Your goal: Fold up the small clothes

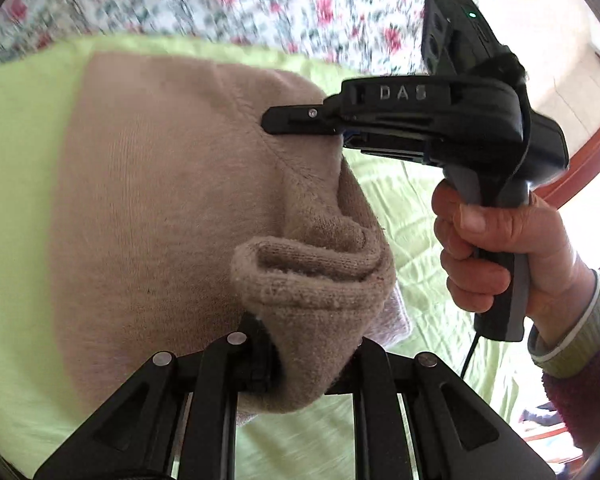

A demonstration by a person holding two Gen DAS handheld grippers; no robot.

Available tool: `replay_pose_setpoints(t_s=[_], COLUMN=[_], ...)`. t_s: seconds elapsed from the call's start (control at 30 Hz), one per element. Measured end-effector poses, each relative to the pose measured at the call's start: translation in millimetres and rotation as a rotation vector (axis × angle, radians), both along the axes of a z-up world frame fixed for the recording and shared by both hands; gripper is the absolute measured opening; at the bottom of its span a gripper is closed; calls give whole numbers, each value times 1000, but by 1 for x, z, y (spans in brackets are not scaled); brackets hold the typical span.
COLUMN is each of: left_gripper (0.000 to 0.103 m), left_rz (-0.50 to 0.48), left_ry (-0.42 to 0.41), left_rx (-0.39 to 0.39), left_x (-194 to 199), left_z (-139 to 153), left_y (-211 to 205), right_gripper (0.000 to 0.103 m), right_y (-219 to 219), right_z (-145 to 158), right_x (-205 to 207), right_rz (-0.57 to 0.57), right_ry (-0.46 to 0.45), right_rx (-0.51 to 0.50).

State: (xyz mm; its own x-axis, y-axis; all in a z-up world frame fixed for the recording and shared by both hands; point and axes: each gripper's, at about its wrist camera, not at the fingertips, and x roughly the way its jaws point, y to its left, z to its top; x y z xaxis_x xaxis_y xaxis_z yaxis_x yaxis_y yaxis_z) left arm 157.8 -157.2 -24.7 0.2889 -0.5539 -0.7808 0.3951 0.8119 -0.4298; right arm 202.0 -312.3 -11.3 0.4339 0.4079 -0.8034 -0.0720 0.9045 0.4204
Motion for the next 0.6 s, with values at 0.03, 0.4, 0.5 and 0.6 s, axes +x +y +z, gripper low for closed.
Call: replay_pose_setpoints(t_s=[0.03,0.4,0.5,0.6], left_gripper=[14,36,48,55], left_rz=[2,-28,8,97], left_ry=[17,80,64,60], left_rx=[-4,29,39,68], left_x=[3,-12,-18,-19], left_z=[-5,-8,2,10], left_y=[-6,-6,23,57], right_gripper=[14,26,38,62], right_y=[-1,-21,-26,-29], right_z=[-2,-9,-4,-8], right_x=[-1,-10,-22,-33], right_rz=[6,-33,-59,-68], right_ry=[-4,-30,-14,14], right_rx=[-24,-135,-117,-39])
